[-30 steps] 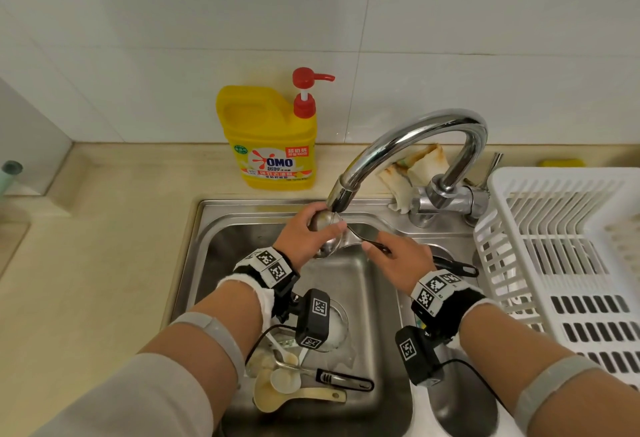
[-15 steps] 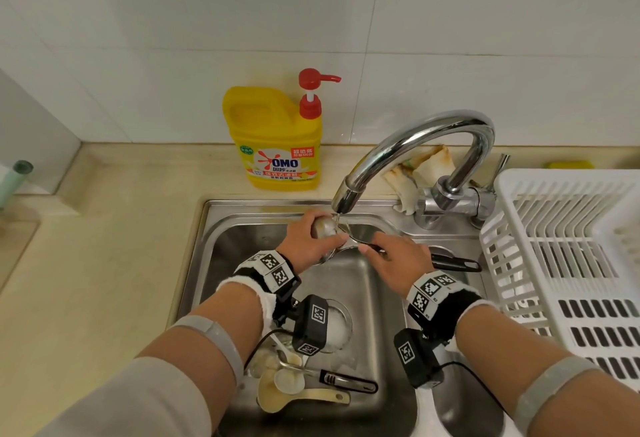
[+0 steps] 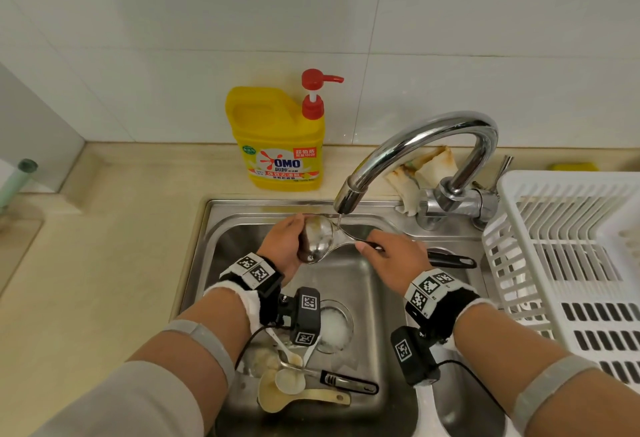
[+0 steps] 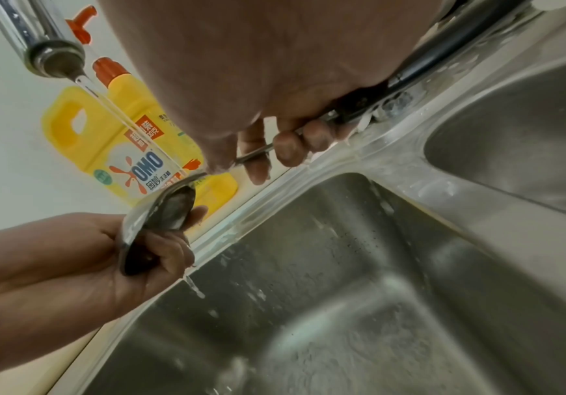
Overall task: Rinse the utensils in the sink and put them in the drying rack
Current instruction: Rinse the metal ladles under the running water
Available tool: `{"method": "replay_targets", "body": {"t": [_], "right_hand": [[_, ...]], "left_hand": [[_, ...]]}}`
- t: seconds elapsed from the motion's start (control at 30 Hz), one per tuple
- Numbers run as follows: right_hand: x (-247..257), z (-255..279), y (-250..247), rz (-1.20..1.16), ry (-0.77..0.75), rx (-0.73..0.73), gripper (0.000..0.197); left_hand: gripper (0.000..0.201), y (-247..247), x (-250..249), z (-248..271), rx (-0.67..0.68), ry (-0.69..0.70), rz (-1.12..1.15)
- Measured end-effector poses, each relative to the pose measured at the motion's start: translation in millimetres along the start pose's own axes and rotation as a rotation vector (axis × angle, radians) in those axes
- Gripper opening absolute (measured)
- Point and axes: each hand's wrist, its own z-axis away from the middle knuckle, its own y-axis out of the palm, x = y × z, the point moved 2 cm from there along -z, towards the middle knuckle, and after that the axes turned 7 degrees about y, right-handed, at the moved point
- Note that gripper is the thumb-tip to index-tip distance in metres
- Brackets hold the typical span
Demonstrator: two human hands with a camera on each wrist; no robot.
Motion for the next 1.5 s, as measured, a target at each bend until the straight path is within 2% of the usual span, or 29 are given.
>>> {"method": "replay_targets", "body": {"t": [0.1, 0.17, 0.3, 0.5, 0.77, 0.93, 1.03, 1.2, 1.37, 1.43, 1.5], "right_hand": [[6, -1, 0, 0.037, -0.007, -0.009, 0.039], [10, -2, 1, 0.072, -0.008, 0.002, 0.038], [20, -5, 3, 0.131, -0.016, 0.011, 0.033], [30, -12, 6, 0.025, -0.098, 0.035, 0.022], [38, -26, 5, 0.074, -0.088, 0.114, 0.037], [32, -33, 1, 0.174, 0.037, 0.117, 0.039], [28, -35, -1, 0.197, 0.044, 0.135, 0.048], [27, -34, 2, 0.108, -0.054, 0.102, 0.033], [38, -29, 5, -0.048, -0.129, 0.102, 0.02], [42, -27, 2, -0.097, -0.135, 0.106, 0.023], [46, -27, 0, -0.13, -0.136, 0.106, 0.028]], "left_hand": [[0.035, 4, -5, 7, -0.006, -0.009, -0.047], [0.026, 5, -7, 10, 0.031, -0.036, -0.179], [0.044, -2, -1, 7, 0.06, -0.059, -0.31], [0.052, -25, -3, -1, -0.062, 0.223, -0.405], [0.05, -45, -15, 7, -0.096, 0.24, -0.358], [0.055, -69, -27, 11, -0.15, 0.292, -0.421], [0.056, -82, -31, 13, -0.197, 0.299, -0.39], [0.04, -99, -36, 14, -0.322, 0.315, -0.268], [0.06, -112, -40, 20, -0.463, 0.352, -0.302], [0.068, -116, -38, 20, -0.504, 0.314, -0.144], [0.069, -115, -35, 22, -0.477, 0.277, 0.169]]}}
